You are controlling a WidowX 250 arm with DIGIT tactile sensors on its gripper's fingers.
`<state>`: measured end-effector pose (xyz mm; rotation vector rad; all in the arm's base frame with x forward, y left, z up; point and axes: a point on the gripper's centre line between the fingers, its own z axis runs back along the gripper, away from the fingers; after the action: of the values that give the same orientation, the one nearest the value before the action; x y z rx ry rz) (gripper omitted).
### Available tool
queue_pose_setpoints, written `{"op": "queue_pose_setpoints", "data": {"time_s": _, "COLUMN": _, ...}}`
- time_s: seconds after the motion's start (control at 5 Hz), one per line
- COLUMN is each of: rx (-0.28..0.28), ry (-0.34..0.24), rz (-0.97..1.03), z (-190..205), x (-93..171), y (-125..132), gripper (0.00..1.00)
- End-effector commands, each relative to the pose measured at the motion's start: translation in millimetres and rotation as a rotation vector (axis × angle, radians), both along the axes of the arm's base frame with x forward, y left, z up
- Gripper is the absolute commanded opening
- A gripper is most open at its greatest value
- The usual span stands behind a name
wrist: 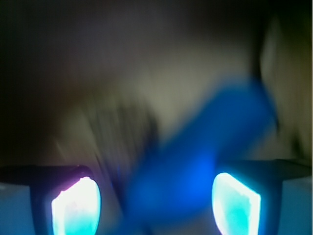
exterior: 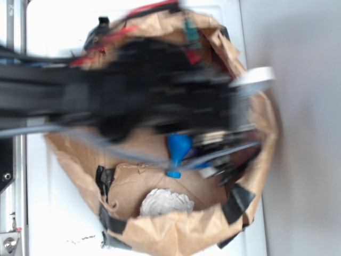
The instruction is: Grab the blue bottle.
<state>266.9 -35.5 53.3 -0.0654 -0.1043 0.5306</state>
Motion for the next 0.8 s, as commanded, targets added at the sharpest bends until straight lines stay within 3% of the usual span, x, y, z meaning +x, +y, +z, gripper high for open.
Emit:
{"op": "queue_pose_setpoints", "data": {"time_s": 0.0, "rx": -0.020, "ry": -0.096, "rz": -0.096, "z": 18, "x": -27, "y": -11, "gripper": 1.00}}
{"op": "queue_pose_setpoints", "data": {"time_s": 0.6, "rx": -0.008, "ry": -0.110, "rz": 0.033, "z": 26, "x": 26, "y": 23, "gripper": 1.00}}
